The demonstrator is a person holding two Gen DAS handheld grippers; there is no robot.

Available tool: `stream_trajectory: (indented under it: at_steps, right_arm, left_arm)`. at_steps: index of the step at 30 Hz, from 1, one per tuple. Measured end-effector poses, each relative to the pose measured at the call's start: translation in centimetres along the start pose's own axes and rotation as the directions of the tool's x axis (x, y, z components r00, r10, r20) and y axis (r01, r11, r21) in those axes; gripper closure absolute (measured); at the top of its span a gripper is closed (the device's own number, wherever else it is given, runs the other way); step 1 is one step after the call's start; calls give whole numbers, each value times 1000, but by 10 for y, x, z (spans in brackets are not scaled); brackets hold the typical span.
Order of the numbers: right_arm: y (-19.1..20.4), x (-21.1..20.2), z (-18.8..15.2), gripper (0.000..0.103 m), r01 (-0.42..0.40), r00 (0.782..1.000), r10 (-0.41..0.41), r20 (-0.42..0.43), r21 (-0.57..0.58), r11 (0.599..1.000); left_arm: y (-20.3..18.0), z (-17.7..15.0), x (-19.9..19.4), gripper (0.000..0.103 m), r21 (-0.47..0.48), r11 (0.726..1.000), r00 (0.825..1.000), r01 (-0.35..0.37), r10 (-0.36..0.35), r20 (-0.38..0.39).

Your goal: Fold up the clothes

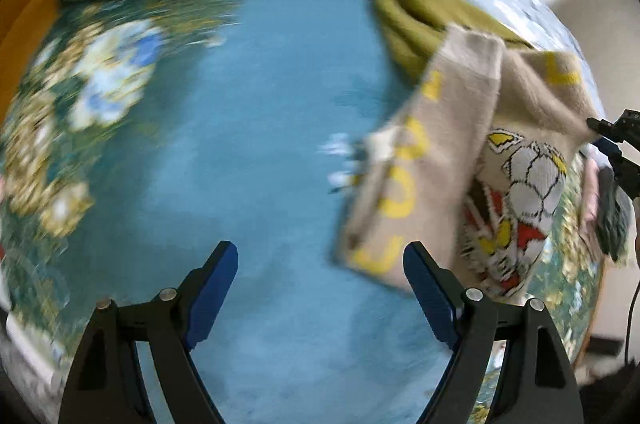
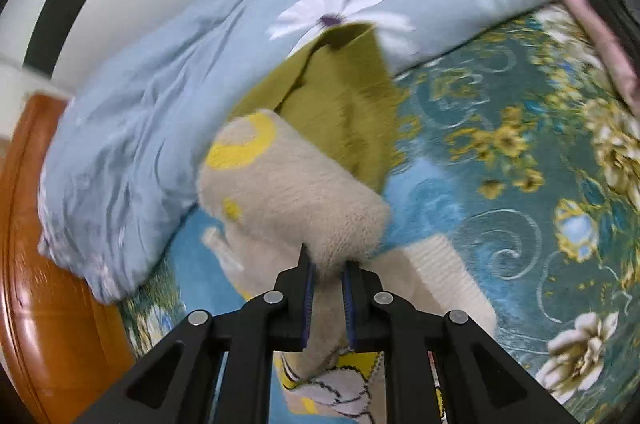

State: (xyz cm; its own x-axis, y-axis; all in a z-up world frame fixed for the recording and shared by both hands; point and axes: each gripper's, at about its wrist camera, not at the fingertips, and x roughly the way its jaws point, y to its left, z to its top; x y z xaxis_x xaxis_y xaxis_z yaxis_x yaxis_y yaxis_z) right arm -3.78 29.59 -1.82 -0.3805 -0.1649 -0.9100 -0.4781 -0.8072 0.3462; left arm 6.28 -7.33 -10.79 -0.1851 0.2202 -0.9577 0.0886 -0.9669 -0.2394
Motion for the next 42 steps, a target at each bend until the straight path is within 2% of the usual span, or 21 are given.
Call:
stream_trajectory:
  at_steps: [3, 6, 8, 11, 14, 17, 20, 22, 25, 26, 27, 28, 30, 31, 35, 38, 40, 42]
  right_arm:
    - [-24, -19, 8, 90, 44, 999, -44, 11, 3, 999]
    - [-51, -32, 3, 90, 84, 996, -84, 5, 19, 996]
    - [-70, -39, -1, 90, 94, 996, -94, -2, 52, 994]
    - [-91, -46, -9, 90, 111, 994, -111, -7, 86, 990]
    - [-107, -53, -13, 90, 129, 992, -128, -11, 111, 985]
    - [-123, -59, -17, 90, 145, 989, -144, -23, 141, 979]
    - [-134, -64, -21, 90, 161, 987, -158, -35, 154, 975]
    - [-137, -67, -23, 90, 166, 986, -162, -38, 155, 974]
    - [-139, -70, -24, 90, 166, 986, -161, -43, 155, 974]
    - [-138, -70, -23, 90, 165, 986, -160, -44, 151, 975]
    - [-136, -71, -23, 90, 162, 987, -157, -44, 150, 975]
    - [-135, -71, -23, 90, 158, 987, -153, -44, 149, 976]
    - [-131, -73, -23, 90, 150, 988, -146, -42, 146, 978]
    - [-128, -74, -23, 90, 146, 989, -142, -40, 142, 979]
    - [-119, -80, -24, 90, 125, 992, -122, -28, 132, 983]
    - [-114, -85, -27, 90, 105, 994, -104, -18, 131, 986]
    - [-109, -88, -30, 90, 91, 996, -90, -14, 127, 988]
    - [-102, -89, -36, 90, 72, 997, -70, -19, 113, 991]
  left_arm:
    - [-33, 13, 23, 18, 49, 999, 999, 20, -17, -43]
    - [-64, 20, 39, 18, 100, 995, 999, 30, -26, -44]
    - [-91, 19, 53, 18, 177, 984, 998, 31, -22, -56]
    - [-135, 9, 79, 18, 350, 937, 997, 0, 26, -69]
    - [-162, -1, 103, 18, 464, 885, 994, -33, 76, -76]
    - [-181, -12, 125, 18, 536, 844, 989, -26, 99, -108]
    - [-194, -23, 141, 18, 601, 798, 986, -41, 130, -106]
    - [-195, -23, 147, 19, 610, 789, 984, -68, 155, -91]
    - [-193, -21, 152, 29, 614, 784, 982, -91, 172, -74]
    - [-193, -20, 152, 39, 617, 782, 983, -93, 172, -69]
    - [-192, -20, 151, 60, 621, 777, 982, -103, 177, -58]
    - [-190, -19, 149, 70, 621, 775, 981, -118, 187, -48]
    - [-180, -13, 141, 88, 575, 810, 984, -115, 174, -48]
    - [-174, -9, 135, 90, 543, 832, 986, -110, 161, -46]
    - [-129, 3, 100, 93, 385, 918, 995, -90, 101, -8]
    - [-72, 7, 68, 93, 198, 977, 997, -74, 72, 15]
    - [-28, 6, 43, 93, 61, 996, 997, -72, 70, 41]
    - [10, -2, 16, 93, -43, 996, 993, -77, 81, 85]
